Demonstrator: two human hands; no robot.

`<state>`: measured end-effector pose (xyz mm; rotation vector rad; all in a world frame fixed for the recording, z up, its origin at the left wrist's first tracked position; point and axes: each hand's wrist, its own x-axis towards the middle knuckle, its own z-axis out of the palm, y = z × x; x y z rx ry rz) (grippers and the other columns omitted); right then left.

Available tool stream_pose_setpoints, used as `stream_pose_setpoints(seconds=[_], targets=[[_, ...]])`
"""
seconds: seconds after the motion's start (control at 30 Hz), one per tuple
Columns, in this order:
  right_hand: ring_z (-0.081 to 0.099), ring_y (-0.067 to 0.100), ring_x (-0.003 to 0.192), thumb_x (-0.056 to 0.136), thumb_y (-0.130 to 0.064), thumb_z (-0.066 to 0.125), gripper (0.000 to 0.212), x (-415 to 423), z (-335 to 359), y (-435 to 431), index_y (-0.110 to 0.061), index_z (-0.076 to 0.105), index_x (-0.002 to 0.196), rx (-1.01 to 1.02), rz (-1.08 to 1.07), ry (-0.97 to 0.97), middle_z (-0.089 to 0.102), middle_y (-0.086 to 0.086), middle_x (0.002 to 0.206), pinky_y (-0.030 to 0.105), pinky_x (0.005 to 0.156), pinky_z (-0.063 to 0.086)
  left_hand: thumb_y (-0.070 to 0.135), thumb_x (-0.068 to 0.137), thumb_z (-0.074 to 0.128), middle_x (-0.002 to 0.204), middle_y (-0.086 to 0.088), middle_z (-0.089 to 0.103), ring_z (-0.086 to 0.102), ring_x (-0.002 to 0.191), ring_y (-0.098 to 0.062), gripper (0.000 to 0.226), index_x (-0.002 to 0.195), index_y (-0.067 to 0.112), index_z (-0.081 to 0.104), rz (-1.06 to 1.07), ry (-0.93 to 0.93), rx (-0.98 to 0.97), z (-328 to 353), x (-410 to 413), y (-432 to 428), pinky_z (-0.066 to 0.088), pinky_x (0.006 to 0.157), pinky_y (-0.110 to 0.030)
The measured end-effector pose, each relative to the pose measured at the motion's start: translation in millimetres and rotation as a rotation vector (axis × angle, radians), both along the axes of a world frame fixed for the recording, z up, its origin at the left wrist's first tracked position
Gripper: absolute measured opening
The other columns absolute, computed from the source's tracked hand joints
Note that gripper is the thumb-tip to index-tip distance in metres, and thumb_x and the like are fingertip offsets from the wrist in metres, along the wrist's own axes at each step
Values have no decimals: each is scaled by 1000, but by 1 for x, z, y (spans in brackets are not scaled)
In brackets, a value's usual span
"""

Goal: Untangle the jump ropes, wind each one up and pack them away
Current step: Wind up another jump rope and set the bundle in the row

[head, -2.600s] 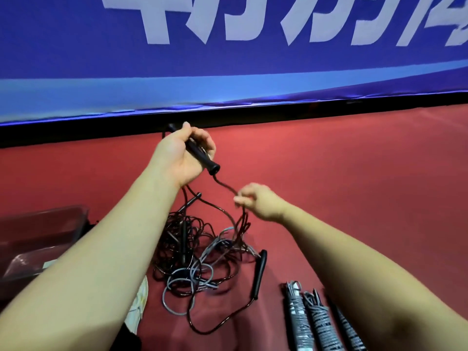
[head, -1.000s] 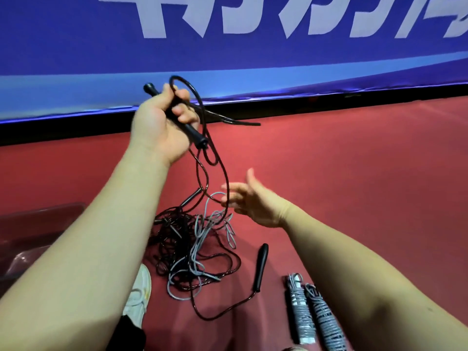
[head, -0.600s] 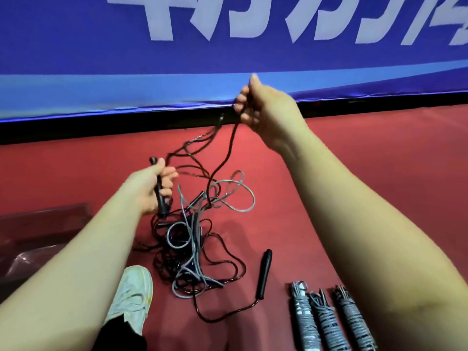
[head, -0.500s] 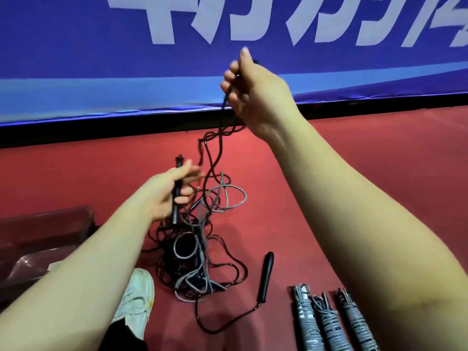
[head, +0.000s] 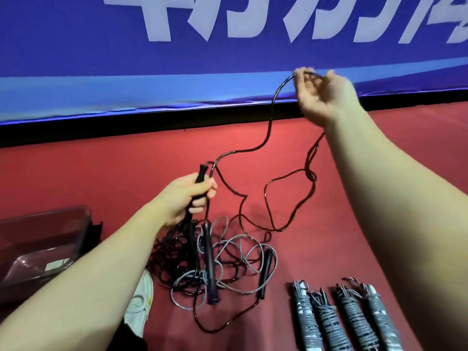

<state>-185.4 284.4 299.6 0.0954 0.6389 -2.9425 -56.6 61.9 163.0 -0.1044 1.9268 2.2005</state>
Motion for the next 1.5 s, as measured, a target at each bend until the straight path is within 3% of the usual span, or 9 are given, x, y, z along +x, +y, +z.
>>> stream_pose_setpoints(seconds=[0.13, 0.3, 0.57, 0.7, 1.0, 1.2, 1.3, 1.4, 1.5], targets=[[58, 17, 70, 100, -32, 35, 36, 17, -80, 5, -11, 56, 80, 822, 380, -88, 62, 2, 64, 33, 67, 50, 10, 97, 43, 56, 3, 51, 29, 36, -1, 19, 80, 9, 52, 129, 92, 200, 27, -13, 23, 20, 36, -13], [60, 16, 84, 91, 7, 36, 31, 60, -136, -9, -16, 57, 96, 1235, 854, 54, 63, 2, 93, 28, 76, 48, 11, 97, 48, 63, -1, 49, 31, 36, -2, 17, 82, 7, 53, 239, 43, 258, 33, -24, 52, 23, 34, -12], [49, 2, 58, 96, -11, 49, 10, 79, -143, -37, -16, 58, 95, 1180, 917, 366, 54, -16, 57, 20, 72, 50, 15, 98, 49, 71, -4, 56, 36, 40, -3, 14, 87, 7, 55, 306, 111, 193, 34, -26, 55, 26, 35, -13], [53, 6, 58, 93, -8, 53, 11, 72, -132, -30, -13, 56, 84, 1135, 694, 321, 53, -10, 53, 19, 67, 56, 29, 101, 43, 90, -6, 65, 38, 44, -6, 24, 91, 12, 57, 297, 110, -140, 20, -28, 38, 28, 37, -16], [41, -5, 41, 81, -11, 71, 16, 63, -113, -22, -8, 56, 86, 1332, 269, 427, 52, -15, 47, 9, 46, 31, 29, 102, 39, 79, 1, 72, 69, 83, -20, 27, 100, 13, 60, 8, -35, -184, 8, -12, 35, 54, 77, -35], [50, 11, 65, 82, -27, 70, 22, 73, -106, -33, -15, 53, 76, 1479, 286, 515, 61, 0, 70, 24, 63, 38, 24, 102, 35, 75, -7, 60, 62, 64, -19, 29, 104, 6, 58, -83, -63, -66, 13, -6, 43, 57, 67, -36], [47, 6, 60, 95, -43, 46, 33, 71, -99, -26, -18, 58, 76, 1677, 230, 573, 60, -10, 67, 23, 63, 38, 30, 101, 40, 71, -2, 54, 50, 59, -14, 26, 96, 10, 56, -138, -86, -65, 13, -7, 38, 47, 60, -29], [53, 2, 71, 101, -39, 32, 37, 58, -101, -17, -17, 62, 94, 1668, 105, 538, 65, -8, 83, 23, 73, 41, 29, 97, 46, 69, -1, 49, 46, 56, -13, 21, 89, 10, 49, -185, -75, -109, 13, -6, 33, 42, 55, -26], [59, 6, 102, 102, -38, 25, 44, 56, -116, -13, -16, 63, 111, 1512, 337, 559, 66, 0, 111, 15, 92, 40, 22, 84, 60, 61, 0, 46, 42, 50, -13, 18, 81, 11, 45, -289, -58, -106, 15, -3, 31, 40, 48, -24]])
